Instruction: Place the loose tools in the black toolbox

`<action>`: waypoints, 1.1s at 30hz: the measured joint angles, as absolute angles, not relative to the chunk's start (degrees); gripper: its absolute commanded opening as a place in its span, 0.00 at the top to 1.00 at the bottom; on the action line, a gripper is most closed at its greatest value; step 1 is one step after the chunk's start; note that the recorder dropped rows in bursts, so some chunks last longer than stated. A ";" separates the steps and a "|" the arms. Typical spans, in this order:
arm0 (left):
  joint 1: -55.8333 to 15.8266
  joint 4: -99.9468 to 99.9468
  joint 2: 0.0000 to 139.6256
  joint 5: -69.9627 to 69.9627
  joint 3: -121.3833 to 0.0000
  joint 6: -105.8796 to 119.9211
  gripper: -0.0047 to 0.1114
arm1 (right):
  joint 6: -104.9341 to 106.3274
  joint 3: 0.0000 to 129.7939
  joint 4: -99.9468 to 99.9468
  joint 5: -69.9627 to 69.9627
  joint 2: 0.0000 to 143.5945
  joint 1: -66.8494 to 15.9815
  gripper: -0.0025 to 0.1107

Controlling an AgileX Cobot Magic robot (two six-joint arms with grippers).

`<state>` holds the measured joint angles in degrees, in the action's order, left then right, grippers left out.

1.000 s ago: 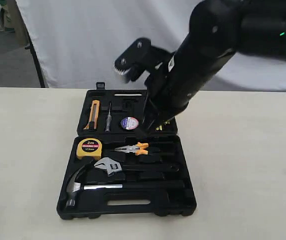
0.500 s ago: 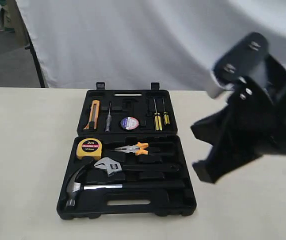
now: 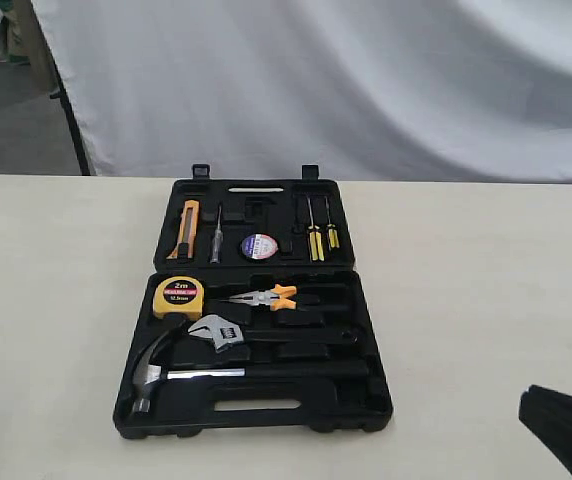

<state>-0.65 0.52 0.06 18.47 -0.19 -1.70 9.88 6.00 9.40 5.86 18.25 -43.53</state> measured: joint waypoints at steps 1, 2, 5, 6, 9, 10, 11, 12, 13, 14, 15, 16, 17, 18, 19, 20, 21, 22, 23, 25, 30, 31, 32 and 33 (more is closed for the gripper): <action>-0.65 0.52 0.06 18.47 -0.19 -1.70 0.96 | 9.76 4.59 9.40 5.71 16.20 -43.53 0.98; -0.65 0.52 0.06 18.47 -0.19 -1.70 0.96 | 9.76 3.48 9.40 5.62 14.64 -43.53 0.98; -0.65 0.52 0.06 18.47 -0.19 -1.70 0.96 | 9.76 0.50 9.40 5.47 10.04 -43.53 0.98; -0.65 0.52 0.06 18.47 -0.19 -1.70 0.96 | 9.76 0.22 9.40 5.83 8.64 -43.53 0.98; -0.65 0.52 0.06 18.47 -0.19 -1.70 0.96 | 9.76 0.21 9.31 7.35 5.45 -43.53 0.98; -0.65 0.52 0.06 18.47 -0.19 -1.70 0.96 | 9.76 0.21 9.31 7.49 4.54 -43.53 0.98; -0.65 0.52 0.06 18.47 -0.19 -1.70 0.96 | 9.54 0.21 9.31 7.58 3.78 -43.53 0.98; -0.65 0.52 0.06 18.47 -0.19 -1.70 0.96 | 9.45 0.21 9.31 7.58 3.13 -43.53 0.98; -0.65 0.52 0.06 18.47 -0.19 -1.70 0.96 | 9.30 0.21 9.31 7.58 2.56 -43.53 0.98; -0.65 0.52 0.06 18.47 -0.19 -1.70 0.96 | 9.31 0.21 9.31 7.58 2.13 -43.53 0.98; -0.65 0.52 0.06 18.47 -0.19 -1.70 0.96 | 9.07 0.21 9.31 7.58 1.75 -43.53 0.98; -0.65 0.52 0.06 18.47 -0.19 -1.70 0.96 | 8.94 0.21 9.31 7.58 1.68 -43.53 0.98; -0.65 0.52 0.06 18.47 -0.19 -1.70 0.96 | 8.94 0.21 9.31 7.58 1.70 -43.53 0.98; -0.65 0.52 0.06 18.47 -0.19 -1.70 0.96 | 8.94 0.21 9.31 7.58 1.70 -43.53 0.98; -0.65 0.52 0.06 18.47 -0.19 -1.70 0.96 | 8.83 0.21 9.31 7.58 1.70 -43.53 0.98; -0.65 0.52 0.06 18.47 -0.19 -1.70 0.96 | 8.83 0.21 9.31 7.58 1.70 -43.38 0.98; -0.65 0.52 0.06 18.47 -0.19 -1.70 0.96 | 8.67 0.21 9.31 7.58 1.70 -41.58 0.98; -0.65 0.52 0.06 18.47 -0.19 -1.70 0.96 | 8.37 0.21 9.31 7.58 1.70 -39.76 0.98; -0.65 0.52 0.06 18.47 -0.19 -1.70 0.96 | 7.67 0.21 9.31 7.58 1.70 -34.71 0.98; -0.65 0.52 0.06 18.47 -0.19 -1.70 0.96 | 5.65 0.21 9.31 7.58 1.70 -26.07 0.98; -0.65 0.52 0.06 18.47 -0.19 -1.70 0.96 | 2.58 0.21 9.31 7.70 1.70 -11.18 0.98; -0.65 0.52 0.06 18.47 -0.19 -1.70 0.96 | 2.71 0.21 9.31 7.98 1.70 -10.74 0.98; -0.65 0.52 0.06 18.47 -0.19 -1.70 0.96 | 3.01 0.21 9.31 8.47 1.70 -10.49 0.98; -0.65 0.52 0.06 18.47 -0.19 -1.70 0.96 | 3.31 0.21 9.31 8.78 1.70 -10.49 0.98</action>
